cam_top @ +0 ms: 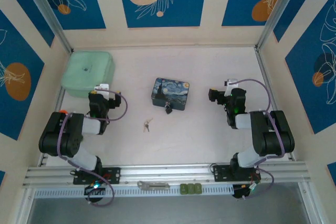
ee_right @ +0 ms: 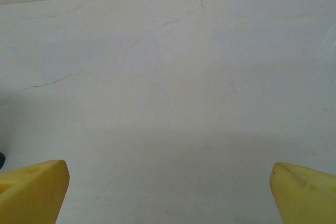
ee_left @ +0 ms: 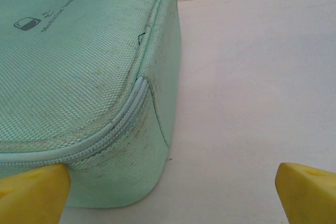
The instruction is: Unlock a padlock with a key
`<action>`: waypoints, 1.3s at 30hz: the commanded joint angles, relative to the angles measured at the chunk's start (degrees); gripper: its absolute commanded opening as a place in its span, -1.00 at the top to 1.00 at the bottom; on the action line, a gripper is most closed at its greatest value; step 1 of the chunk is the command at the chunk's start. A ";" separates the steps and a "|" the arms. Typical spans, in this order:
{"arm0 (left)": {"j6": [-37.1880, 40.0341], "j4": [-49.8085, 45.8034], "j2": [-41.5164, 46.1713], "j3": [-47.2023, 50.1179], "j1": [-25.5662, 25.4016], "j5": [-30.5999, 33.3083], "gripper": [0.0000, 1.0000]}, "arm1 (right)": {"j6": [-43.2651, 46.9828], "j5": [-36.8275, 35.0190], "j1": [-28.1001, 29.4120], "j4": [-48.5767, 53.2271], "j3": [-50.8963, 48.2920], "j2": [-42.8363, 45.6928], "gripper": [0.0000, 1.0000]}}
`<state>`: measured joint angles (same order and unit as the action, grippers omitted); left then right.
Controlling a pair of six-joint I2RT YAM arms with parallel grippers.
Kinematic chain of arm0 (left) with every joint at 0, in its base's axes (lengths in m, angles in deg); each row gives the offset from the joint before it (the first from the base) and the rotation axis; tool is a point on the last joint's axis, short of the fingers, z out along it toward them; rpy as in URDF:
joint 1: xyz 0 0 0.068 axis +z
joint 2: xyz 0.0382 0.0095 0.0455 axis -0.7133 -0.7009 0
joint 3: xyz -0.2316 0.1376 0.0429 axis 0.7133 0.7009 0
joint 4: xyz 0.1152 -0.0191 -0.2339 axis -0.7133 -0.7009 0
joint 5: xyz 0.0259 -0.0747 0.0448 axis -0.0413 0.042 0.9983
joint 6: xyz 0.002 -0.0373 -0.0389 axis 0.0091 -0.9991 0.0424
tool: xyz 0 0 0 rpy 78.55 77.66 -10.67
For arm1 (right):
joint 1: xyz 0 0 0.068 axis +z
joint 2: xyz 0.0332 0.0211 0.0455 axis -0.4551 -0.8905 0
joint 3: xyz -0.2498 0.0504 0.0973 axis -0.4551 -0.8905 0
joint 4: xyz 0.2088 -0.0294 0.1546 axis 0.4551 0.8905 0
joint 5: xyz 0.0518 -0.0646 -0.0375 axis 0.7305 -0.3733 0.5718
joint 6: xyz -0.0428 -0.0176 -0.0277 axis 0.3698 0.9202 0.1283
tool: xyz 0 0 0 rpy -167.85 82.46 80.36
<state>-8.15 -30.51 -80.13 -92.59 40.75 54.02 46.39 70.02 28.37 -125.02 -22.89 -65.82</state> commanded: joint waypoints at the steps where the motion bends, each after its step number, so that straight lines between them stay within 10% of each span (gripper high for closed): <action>1: 0.15 0.59 -0.11 -0.68 0.10 -1.30 -1.00 | 0.13 0.22 -0.17 -1.25 0.66 0.33 -0.98; 31: 0.06 0.90 2.51 0.48 0.05 -0.24 -1.00 | 0.41 -1.04 0.49 -1.15 0.52 1.29 -1.00; 39: -4.68 -25.01 19.82 -7.14 -3.42 10.99 -1.00 | 2.12 -15.20 12.64 21.47 7.23 16.39 -0.97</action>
<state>-8.94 -43.83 -65.23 -94.98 38.06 59.00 49.16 61.19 38.27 -112.96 -19.26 -53.84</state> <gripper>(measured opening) 0.998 0.989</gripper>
